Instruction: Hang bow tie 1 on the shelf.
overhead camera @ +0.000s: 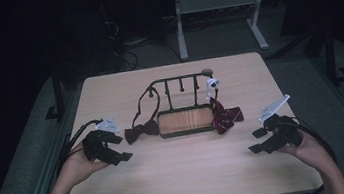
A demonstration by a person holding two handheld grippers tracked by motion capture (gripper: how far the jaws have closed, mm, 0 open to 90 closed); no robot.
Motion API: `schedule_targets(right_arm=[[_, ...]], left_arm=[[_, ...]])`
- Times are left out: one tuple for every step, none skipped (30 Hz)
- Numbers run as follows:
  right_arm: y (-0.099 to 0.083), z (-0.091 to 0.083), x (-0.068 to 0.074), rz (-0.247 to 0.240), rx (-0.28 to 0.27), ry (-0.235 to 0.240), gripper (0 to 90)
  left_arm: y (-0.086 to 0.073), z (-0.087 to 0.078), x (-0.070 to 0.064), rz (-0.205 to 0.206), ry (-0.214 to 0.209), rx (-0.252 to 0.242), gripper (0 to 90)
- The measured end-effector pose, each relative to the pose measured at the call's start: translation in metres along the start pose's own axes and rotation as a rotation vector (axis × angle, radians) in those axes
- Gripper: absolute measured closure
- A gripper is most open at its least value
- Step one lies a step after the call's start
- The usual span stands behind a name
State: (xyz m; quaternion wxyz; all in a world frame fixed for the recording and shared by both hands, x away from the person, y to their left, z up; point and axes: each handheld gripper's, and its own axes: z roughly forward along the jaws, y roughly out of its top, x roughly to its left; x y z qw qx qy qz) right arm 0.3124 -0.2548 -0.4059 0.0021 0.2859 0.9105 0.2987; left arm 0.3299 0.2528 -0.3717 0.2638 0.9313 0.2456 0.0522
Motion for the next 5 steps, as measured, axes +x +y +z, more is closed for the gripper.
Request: schedule_targets(right_arm=[[0.0000,0.0001,-0.0001,-0.001,0.000,0.000,36.7],[0.0000,0.0001,0.0002,0.000,-0.001,0.000,36.6],[0.0001,-0.0001,0.0004,0.001,-0.002,0.000,36.6],[0.0002,-0.0004,0.0007,0.003,-0.002,0.002,36.5],[0.0003,-0.0006,0.0008,0.004,-0.003,0.002,36.5]], left_arm=[[-0.0018,0.0010,-0.0005,0.005,0.002,0.006,27.8],[-0.0038,0.0024,-0.0009,0.007,0.001,0.005,27.8],[-0.0050,0.0033,-0.0017,0.000,-0.002,0.001,27.7],[-0.0061,0.0041,-0.0020,0.000,-0.002,-0.003,27.7],[-0.0075,0.0047,-0.0023,0.002,-0.003,0.000,27.7]])
